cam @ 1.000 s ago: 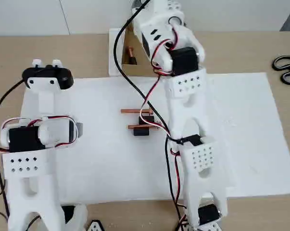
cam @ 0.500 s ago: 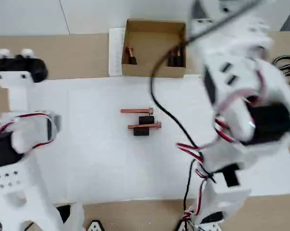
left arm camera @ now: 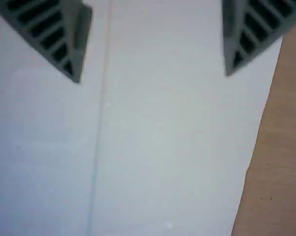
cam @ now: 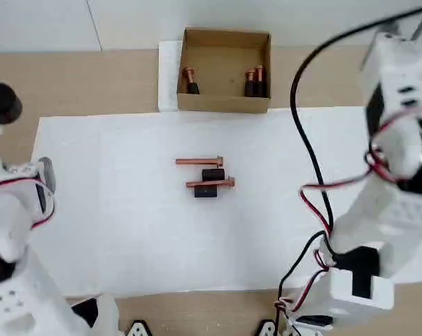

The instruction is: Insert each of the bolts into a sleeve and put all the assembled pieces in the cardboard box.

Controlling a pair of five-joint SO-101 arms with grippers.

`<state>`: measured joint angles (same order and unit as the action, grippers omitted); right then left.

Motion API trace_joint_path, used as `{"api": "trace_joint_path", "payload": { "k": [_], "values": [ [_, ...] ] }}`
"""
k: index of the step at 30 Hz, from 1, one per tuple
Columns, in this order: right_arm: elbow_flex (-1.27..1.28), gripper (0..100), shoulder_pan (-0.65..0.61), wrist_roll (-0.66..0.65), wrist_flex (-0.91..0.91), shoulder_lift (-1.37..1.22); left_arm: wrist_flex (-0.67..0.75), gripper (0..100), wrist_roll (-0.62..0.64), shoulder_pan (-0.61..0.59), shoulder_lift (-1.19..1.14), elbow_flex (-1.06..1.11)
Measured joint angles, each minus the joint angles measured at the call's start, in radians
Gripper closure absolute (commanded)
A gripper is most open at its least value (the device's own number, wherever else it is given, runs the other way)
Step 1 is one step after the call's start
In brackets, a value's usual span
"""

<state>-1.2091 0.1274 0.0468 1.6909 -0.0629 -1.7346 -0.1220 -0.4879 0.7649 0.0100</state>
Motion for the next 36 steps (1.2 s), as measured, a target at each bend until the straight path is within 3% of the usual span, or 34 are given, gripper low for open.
{"api": "trace_joint_path", "payload": {
  "k": [12,20,25,30,36],
  "values": [
    [0.934,81.8,-0.181,0.0,-0.051,0.311,0.0,82,0.0,0.0,0.226,0.269],
    [1.297,81.7,-0.226,0.0,-0.13,0.417,0.0,82,0.0,0.0,0.259,0.321],
    [1.45,81.6,-0.226,-0.002,-0.325,0.41,0.0,82,0.095,0.0,0.327,0.322],
    [1.545,81.6,-0.267,-0.173,-0.506,0.327,0.0,82,0.155,0.0,0.422,0.322],
    [1.556,81.8,-0.43,-0.417,-0.537,0.19,0.0,82,0.16,-0.002,0.534,0.377]
  ]
}}
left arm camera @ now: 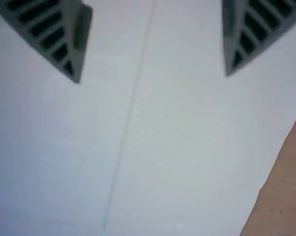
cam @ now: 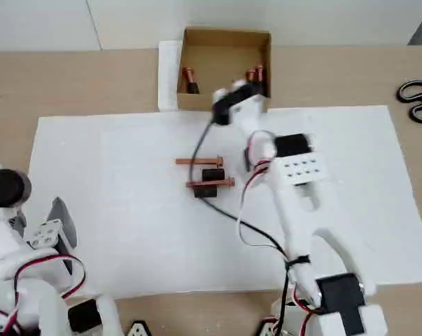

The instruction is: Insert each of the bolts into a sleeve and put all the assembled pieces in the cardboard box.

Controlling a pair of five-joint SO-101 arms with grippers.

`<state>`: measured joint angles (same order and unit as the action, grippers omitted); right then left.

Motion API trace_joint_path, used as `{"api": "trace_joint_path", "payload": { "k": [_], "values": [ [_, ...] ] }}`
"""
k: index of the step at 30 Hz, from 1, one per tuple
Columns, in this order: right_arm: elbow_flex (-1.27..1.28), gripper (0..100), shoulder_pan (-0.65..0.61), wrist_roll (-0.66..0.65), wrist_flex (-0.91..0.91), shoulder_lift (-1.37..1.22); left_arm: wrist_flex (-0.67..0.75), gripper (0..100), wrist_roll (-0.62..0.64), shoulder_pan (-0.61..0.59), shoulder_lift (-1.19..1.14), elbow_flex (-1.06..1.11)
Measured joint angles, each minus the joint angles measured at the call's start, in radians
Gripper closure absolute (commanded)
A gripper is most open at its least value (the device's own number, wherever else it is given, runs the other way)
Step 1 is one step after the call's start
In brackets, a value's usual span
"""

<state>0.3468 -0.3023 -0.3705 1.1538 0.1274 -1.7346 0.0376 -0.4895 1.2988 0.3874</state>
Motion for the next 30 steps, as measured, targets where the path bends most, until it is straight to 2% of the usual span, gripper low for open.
{"api": "trace_joint_path", "payload": {
  "k": [17,30],
  "values": [
    [0.003,82.0,-0.278,-0.086,-0.092,-0.169,0.0,82,0.0,0.0,0.092,0.034],
    [-0.006,82.2,-0.296,-0.146,-0.149,-0.241,0.0,82,0.0,0.0,0.092,0.034]
  ]
}}
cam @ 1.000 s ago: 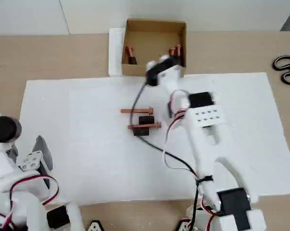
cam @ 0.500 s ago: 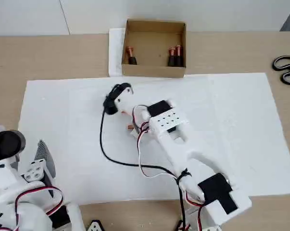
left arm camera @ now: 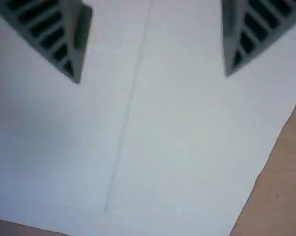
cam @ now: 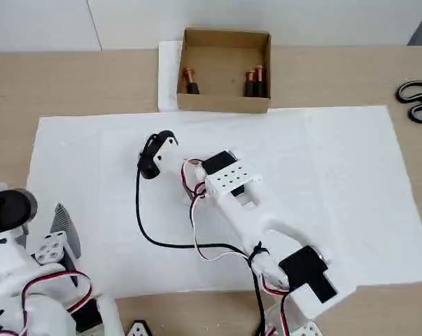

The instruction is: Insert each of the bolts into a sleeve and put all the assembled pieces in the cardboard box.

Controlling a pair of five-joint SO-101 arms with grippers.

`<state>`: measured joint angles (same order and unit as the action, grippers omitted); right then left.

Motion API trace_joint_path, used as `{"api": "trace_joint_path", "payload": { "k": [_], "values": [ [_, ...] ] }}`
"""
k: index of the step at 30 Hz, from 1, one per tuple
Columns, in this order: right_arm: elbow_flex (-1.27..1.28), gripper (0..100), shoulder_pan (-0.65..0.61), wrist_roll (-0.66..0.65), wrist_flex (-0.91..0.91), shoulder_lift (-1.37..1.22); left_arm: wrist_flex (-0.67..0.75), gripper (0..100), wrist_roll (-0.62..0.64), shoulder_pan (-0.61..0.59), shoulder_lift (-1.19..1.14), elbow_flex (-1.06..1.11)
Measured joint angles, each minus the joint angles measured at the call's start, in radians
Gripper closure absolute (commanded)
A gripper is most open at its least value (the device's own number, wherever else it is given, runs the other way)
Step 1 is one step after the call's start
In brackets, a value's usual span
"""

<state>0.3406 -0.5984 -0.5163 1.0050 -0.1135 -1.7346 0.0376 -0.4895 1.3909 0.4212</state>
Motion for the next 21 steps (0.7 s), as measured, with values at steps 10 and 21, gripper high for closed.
{"api": "trace_joint_path", "payload": {
  "k": [10,21],
  "values": [
    [-0.043,98.6,0.003,0.003,-0.005,-0.044,0.0,82,0.0,0.0,0.0,0.0],
    [-0.086,98.4,0.04,0.035,0.06,-0.058,0.0,82,0.0,0.0,0.0,0.0]
  ]
}}
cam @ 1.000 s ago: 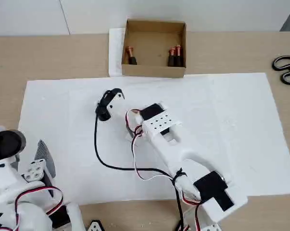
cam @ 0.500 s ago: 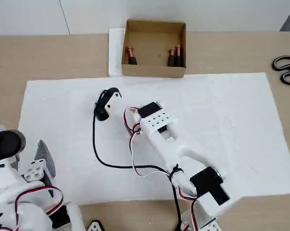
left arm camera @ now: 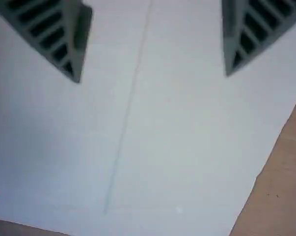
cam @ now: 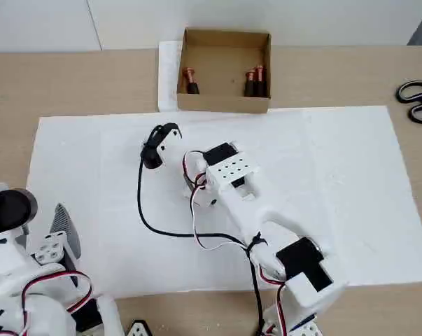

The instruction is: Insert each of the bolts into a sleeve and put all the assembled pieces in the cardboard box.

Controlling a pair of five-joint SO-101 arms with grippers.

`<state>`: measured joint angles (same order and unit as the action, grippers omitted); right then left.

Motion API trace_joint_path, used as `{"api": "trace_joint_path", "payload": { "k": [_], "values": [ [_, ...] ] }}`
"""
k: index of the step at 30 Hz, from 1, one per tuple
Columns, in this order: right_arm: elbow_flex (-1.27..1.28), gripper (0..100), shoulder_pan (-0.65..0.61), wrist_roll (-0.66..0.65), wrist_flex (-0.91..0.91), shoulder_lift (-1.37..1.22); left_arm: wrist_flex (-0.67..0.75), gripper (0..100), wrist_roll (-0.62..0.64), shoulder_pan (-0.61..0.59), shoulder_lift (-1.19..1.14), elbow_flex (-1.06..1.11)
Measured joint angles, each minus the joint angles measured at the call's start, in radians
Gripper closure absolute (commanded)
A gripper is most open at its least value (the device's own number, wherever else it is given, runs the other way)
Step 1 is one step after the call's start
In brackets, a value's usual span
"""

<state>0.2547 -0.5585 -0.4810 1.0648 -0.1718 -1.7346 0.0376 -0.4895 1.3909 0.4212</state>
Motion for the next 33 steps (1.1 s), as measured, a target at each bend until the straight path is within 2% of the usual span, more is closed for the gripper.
{"api": "trace_joint_path", "payload": {
  "k": [10,15,20,24,33],
  "values": [
    [-0.21,99.5,0.048,0.152,0.244,-0.009,0.0,82,0.0,0.0,0.0,0.0],
    [-0.319,99.5,0.11,0.213,0.311,-0.009,0.0,82,0.0,0.0,0.0,0.0],
    [-0.33,97.7,0.121,0.222,0.364,-0.009,0.0,82,0.0,0.0,0.0,0.0],
    [-0.331,89.4,0.092,0.186,0.42,-0.009,0.0,82,0.0,0.0,0.0,0.0],
    [-0.331,89.1,0.068,0.149,0.422,-0.046,0.0,82,0.0,0.0,0.0,0.0]
  ]
}}
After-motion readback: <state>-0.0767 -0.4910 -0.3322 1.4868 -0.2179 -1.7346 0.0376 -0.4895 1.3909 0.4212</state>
